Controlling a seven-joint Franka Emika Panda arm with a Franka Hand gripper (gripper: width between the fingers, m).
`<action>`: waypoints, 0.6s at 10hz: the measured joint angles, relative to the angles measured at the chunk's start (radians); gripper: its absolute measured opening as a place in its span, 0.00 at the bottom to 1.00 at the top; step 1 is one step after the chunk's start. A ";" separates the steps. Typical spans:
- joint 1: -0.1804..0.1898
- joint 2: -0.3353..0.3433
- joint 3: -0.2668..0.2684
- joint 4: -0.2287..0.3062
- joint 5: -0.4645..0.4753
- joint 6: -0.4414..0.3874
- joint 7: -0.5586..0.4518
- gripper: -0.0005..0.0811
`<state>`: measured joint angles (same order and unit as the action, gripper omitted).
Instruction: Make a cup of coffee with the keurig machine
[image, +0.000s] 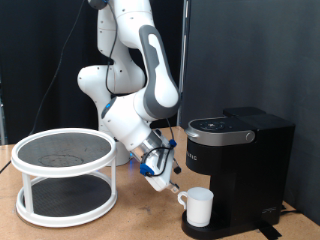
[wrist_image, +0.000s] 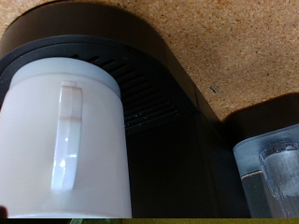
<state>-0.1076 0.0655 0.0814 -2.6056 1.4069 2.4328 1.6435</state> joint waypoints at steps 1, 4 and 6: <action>0.001 0.004 0.004 0.002 0.010 0.019 -0.002 0.91; -0.016 -0.006 -0.012 -0.025 -0.028 0.012 -0.026 0.91; -0.047 -0.064 -0.043 -0.060 -0.060 -0.064 -0.031 0.91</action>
<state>-0.1544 0.0015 0.0379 -2.6655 1.3473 2.3687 1.6122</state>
